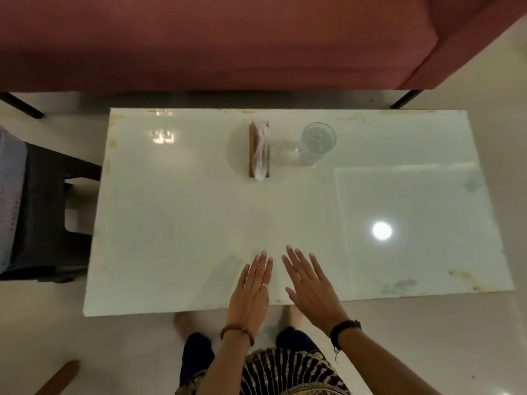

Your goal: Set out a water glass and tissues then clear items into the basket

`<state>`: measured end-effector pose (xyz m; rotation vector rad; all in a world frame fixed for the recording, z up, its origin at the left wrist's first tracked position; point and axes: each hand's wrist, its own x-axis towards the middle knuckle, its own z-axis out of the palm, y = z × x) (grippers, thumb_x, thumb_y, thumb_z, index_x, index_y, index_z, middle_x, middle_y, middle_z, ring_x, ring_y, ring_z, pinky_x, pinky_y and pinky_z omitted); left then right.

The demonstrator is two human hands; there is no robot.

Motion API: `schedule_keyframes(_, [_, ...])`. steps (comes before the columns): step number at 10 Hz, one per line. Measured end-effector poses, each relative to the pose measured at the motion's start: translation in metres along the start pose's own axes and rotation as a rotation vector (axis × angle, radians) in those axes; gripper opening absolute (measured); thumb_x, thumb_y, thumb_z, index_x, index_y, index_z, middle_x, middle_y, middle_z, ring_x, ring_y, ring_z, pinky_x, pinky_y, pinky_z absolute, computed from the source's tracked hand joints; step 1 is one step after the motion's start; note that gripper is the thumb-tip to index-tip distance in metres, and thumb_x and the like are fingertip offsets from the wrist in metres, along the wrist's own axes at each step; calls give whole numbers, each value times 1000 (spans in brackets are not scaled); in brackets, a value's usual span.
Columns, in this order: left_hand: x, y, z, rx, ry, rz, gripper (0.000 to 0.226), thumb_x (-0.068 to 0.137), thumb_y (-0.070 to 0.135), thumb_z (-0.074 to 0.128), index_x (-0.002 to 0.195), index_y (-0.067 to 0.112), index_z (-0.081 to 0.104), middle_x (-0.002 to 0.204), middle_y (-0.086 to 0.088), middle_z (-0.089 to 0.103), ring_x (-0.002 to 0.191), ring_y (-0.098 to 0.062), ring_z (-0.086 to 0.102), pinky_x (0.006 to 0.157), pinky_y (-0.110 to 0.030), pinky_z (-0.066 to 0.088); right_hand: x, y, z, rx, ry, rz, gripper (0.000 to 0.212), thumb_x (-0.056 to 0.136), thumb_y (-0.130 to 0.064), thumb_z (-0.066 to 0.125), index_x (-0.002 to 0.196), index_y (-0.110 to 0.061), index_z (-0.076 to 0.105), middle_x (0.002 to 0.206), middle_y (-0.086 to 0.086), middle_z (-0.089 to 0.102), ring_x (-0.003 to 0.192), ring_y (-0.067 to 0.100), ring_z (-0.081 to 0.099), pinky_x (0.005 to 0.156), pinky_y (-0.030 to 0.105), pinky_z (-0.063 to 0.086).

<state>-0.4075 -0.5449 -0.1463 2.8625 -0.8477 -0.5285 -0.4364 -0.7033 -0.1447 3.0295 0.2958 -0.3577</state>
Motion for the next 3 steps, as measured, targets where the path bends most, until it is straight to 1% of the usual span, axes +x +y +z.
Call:
schedule_keyframes(1, [15,41,-23,77,29,-23,79,67,38,75,135,16,41,143,-2,40,130,-19,45,115,-36,24,-12,36,-15,-38,22,-22,78,78,-47,66,139,-8,37,148,11,37,135,24,39,109,42,32])
schedule_keyframes(2, [35,60,-49,117,132,-59,78,76,44,66,139,18,29,147,-4,36,134,-20,39,117,-37,12,-7,60,-38,-5,65,122,78,81,-47,64,141,-7,35,149,13,35,137,25,37,110,41,33])
schedule_keyframes(3, [57,64,-84,153,175,-108,77,85,45,55,143,19,13,151,-3,12,141,-19,22,114,-35,18,6,74,-68,69,127,241,78,84,-45,61,143,-5,31,151,15,31,139,27,31,112,42,28])
